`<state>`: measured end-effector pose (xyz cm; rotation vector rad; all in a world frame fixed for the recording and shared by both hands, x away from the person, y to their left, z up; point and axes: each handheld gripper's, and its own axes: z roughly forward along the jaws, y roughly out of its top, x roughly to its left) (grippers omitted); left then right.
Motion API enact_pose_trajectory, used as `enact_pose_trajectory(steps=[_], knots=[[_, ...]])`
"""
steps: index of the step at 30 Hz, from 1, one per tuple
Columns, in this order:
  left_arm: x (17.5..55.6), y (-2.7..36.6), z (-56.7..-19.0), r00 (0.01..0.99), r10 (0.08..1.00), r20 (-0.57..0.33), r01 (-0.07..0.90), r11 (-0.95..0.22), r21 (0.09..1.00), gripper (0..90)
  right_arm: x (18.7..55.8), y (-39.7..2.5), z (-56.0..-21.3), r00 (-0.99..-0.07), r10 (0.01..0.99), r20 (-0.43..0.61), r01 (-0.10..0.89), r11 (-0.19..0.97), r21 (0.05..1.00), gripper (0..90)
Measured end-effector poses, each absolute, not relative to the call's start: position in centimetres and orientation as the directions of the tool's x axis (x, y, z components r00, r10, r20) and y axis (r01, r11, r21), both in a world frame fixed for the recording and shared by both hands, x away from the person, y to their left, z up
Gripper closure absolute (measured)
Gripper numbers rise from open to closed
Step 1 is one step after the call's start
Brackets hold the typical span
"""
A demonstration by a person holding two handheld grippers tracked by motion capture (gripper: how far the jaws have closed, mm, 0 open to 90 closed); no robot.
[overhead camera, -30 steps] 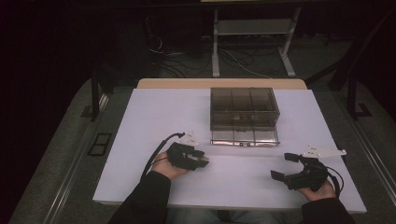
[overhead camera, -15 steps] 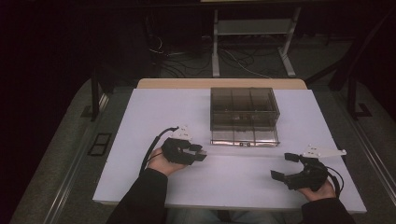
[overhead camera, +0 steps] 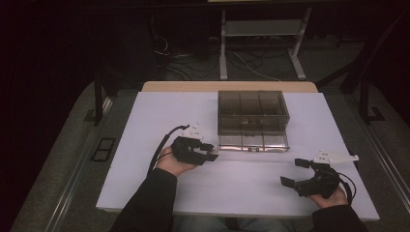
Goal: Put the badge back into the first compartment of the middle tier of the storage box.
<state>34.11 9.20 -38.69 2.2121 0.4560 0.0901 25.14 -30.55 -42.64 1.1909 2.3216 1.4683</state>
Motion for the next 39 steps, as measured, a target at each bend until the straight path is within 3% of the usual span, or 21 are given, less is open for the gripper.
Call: enact_pose_trajectory(steps=[39], knots=[[36.8, 5.2, -36.8, 0.953, 0.299, -0.055, 0.245, -0.647, 0.722, 57.2, 25.1, -30.6, -42.6, -0.676, 0.684, 0.276, 0.542, 0.206, 0.815, 0.3]])
